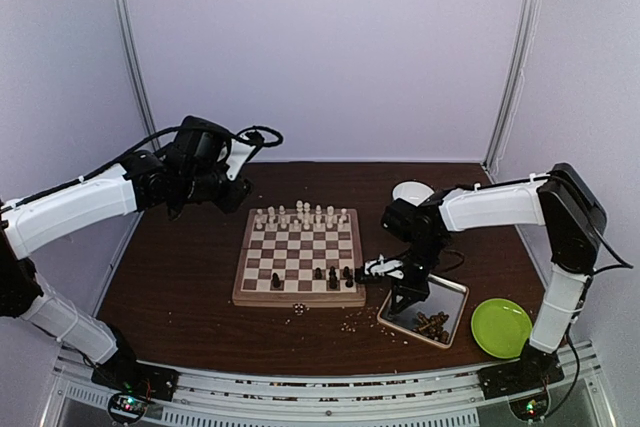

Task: Set up the chess pieces on the board
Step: Pick up the pawn from the storage box, then place the pawn at d7.

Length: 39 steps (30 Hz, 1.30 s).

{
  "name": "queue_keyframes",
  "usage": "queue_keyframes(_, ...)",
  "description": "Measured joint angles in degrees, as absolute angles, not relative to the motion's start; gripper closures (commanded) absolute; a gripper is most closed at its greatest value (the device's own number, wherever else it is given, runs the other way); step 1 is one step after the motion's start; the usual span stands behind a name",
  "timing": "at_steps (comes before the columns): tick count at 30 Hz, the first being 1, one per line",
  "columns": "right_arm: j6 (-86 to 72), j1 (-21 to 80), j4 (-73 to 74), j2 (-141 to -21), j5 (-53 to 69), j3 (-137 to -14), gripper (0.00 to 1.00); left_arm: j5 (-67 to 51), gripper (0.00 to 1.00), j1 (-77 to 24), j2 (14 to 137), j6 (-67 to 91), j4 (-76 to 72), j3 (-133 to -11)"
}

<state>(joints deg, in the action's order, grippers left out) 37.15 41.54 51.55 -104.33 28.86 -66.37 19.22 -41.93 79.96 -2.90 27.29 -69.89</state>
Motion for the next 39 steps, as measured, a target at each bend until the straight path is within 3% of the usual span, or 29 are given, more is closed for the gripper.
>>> queue_keyframes(22,40.42,35.27,63.83,-106.54,46.19,-73.63,1.00,18.79,0.47,-41.93,81.03,-2.87,28.16,-70.72)
queue_keyframes(32,31.81,36.03,62.96,-107.85,40.29,-94.21,0.99,19.88,0.47,-41.93,80.86,-2.87,28.34,-70.76)
queue_keyframes(39,27.73,41.08,62.83,-118.48,33.41,-111.50,0.99,21.39,0.45,-41.93,79.13,-2.87,28.42,-70.76)
